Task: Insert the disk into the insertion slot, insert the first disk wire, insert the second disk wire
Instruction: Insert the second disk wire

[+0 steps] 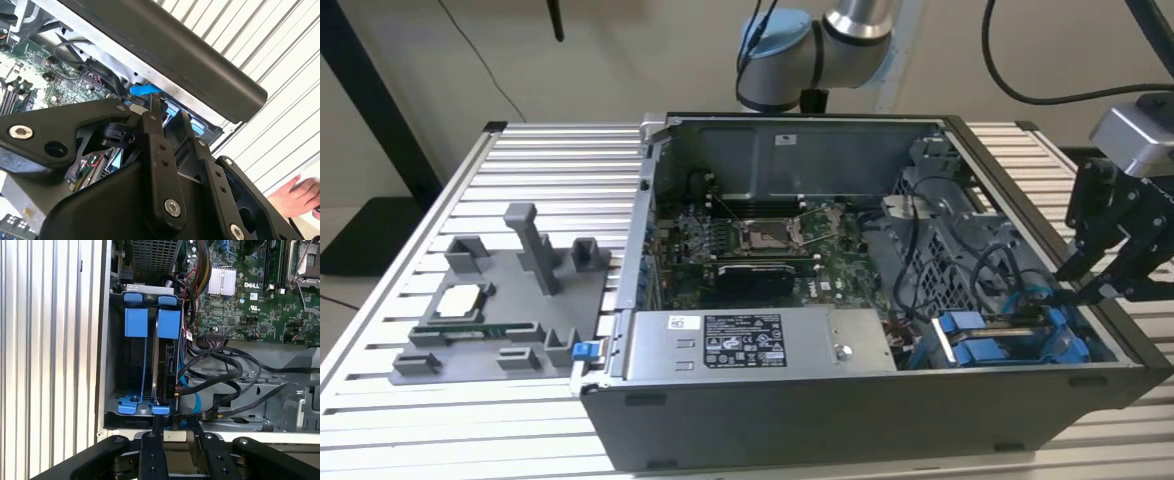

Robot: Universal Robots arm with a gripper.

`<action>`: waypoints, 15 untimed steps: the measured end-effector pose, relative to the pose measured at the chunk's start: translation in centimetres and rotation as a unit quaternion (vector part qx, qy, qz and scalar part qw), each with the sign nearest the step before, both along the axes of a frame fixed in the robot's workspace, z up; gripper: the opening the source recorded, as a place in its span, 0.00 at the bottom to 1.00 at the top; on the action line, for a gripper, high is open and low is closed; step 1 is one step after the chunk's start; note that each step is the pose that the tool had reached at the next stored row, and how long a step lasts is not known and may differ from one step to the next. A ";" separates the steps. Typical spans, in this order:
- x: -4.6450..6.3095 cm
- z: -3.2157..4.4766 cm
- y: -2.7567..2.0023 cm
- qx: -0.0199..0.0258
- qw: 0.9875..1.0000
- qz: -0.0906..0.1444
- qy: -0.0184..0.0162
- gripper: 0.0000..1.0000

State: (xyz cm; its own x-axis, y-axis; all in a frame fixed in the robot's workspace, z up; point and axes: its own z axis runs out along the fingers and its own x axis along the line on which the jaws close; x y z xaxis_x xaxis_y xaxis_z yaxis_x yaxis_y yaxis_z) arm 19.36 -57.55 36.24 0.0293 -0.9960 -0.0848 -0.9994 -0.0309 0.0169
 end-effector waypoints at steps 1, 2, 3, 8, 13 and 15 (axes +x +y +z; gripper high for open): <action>0.0 -0.05 -0.04 0.000 1.000 0.000 0.000 1.00; 0.0 -0.13 -0.06 0.000 1.000 0.000 0.000 1.00; 0.0 -0.17 -0.07 0.000 1.000 0.000 0.000 1.00; 0.0 -0.27 -0.07 0.000 1.000 0.000 0.000 1.00; 0.0 -0.34 -0.07 0.000 1.000 0.000 0.000 1.00; 0.0 -0.37 -0.07 0.000 1.000 0.000 0.000 1.00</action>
State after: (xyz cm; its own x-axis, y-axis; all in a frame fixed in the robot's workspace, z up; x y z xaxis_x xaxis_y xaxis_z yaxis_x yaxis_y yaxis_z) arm 19.38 -57.62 35.88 0.0293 -0.9960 -0.0848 -0.9994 -0.0308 0.0172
